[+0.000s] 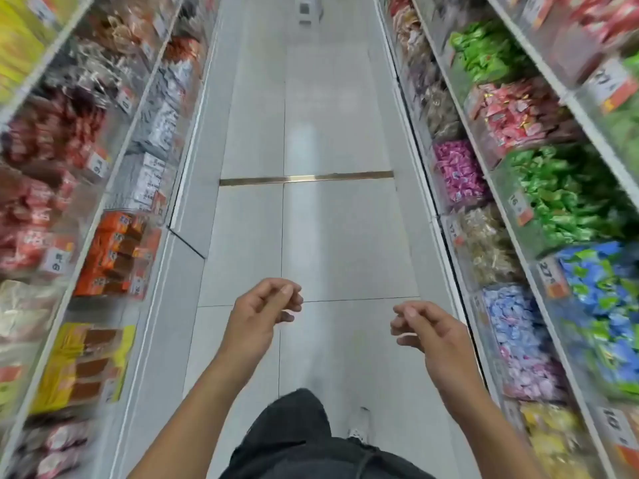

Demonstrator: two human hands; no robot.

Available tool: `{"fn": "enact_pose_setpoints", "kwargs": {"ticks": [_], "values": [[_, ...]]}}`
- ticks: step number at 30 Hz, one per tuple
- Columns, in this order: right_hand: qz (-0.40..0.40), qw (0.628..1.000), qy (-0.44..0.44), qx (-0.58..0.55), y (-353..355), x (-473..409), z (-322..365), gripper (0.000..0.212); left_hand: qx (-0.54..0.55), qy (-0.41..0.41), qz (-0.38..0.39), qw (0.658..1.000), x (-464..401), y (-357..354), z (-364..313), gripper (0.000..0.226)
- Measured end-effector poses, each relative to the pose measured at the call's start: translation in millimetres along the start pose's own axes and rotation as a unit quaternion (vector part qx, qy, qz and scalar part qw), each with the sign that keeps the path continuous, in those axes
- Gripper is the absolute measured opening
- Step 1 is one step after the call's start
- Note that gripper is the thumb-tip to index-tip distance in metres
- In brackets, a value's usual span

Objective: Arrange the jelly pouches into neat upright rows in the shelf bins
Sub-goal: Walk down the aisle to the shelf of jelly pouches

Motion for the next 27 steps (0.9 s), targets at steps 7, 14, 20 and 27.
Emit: {"fn": "enact_pose_setpoints", "kwargs": {"ticks": [7, 14, 20, 27], "values": [[0.103, 0.993, -0.006, 0.05, -56, -124, 22, 0.015, 0.023, 0.034, -0.076, 0.996, -76, 34, -4, 0.02], [0.122, 0.989, -0.023, 0.08, -133, -304, 79, 0.015, 0.046, 0.037, -0.082, 0.995, -265, 58, -85, 0.019], [0.054, 0.996, -0.04, 0.061, -139, -439, 145, 0.015, -0.006, 0.031, 0.029, 0.999, -437, 33, -202, 0.018], [-0.02, 0.999, -0.04, 0.029, -137, -643, 186, 0.016, -0.041, 0.024, 0.084, 0.995, -645, -27, -295, 0.017]]}}
Point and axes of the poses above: each hand's wrist, its own x-axis away from the middle knuckle, its own y-axis out of the back of the hand, z = x × y, the point moved 1 cm from there along -x, towards the middle knuckle, and after that the axes turned 4 degrees about y, right-handed, at the moved point
